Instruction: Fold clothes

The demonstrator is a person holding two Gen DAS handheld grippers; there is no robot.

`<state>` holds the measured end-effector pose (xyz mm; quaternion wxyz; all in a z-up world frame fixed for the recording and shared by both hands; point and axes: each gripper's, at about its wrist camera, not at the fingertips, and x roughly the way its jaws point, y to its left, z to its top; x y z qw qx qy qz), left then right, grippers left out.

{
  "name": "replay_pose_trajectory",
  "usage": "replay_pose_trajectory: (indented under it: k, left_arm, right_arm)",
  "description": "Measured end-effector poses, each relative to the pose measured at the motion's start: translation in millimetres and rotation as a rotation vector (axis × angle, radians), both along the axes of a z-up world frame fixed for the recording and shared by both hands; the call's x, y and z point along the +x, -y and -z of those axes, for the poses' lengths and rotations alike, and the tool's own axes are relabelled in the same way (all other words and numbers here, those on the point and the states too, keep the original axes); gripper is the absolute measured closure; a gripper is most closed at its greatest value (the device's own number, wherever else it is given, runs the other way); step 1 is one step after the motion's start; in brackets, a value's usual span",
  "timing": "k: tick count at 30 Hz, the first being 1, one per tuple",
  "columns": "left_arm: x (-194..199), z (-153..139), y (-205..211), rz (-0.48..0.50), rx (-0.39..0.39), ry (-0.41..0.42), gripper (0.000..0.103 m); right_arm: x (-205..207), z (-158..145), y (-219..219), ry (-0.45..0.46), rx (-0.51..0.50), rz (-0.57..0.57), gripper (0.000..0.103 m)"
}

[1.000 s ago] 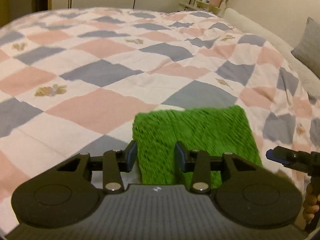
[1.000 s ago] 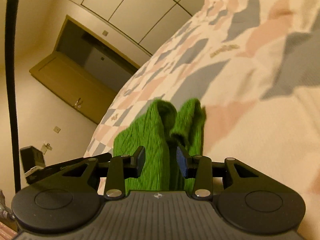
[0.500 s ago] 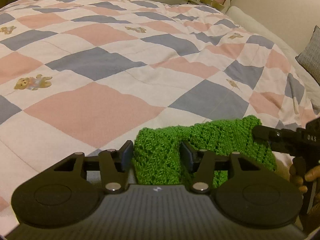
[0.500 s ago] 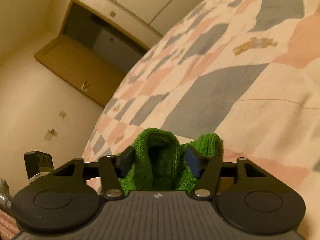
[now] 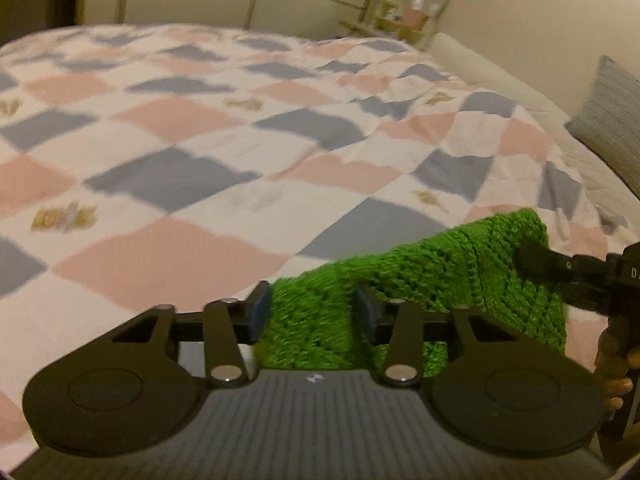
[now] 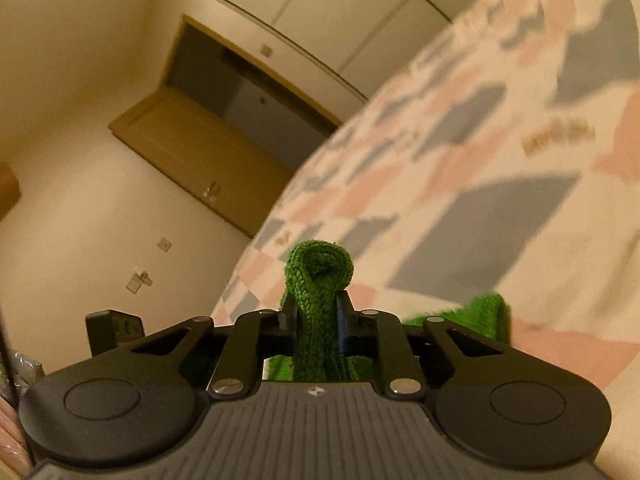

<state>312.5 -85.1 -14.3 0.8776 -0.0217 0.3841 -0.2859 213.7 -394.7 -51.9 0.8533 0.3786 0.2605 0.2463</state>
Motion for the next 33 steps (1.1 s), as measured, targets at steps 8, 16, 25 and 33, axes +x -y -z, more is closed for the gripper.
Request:
replay_pose_trajectory:
  k: [8,16,25,33]
  left_arm:
    - [-0.4,24.5,42.4,0.022,0.147,0.02,0.068]
    - [-13.4,19.2,28.5,-0.028,0.182,0.039,0.064]
    - [-46.9,9.9,19.4,-0.058,0.215,0.033,0.066]
    - [-118.0,21.6,-29.4,-0.123,0.051,-0.117,0.063]
  right_arm:
    - [-8.6,19.7,14.5,-0.158,-0.074,0.165,0.084]
    - [1.4,70.4,25.9,-0.212,-0.002,0.21,0.064]
    - [-35.7,60.5,34.7,-0.208,-0.02,0.272,0.035]
    - [-130.0,51.8,31.2,-0.189,0.094,0.263,0.034]
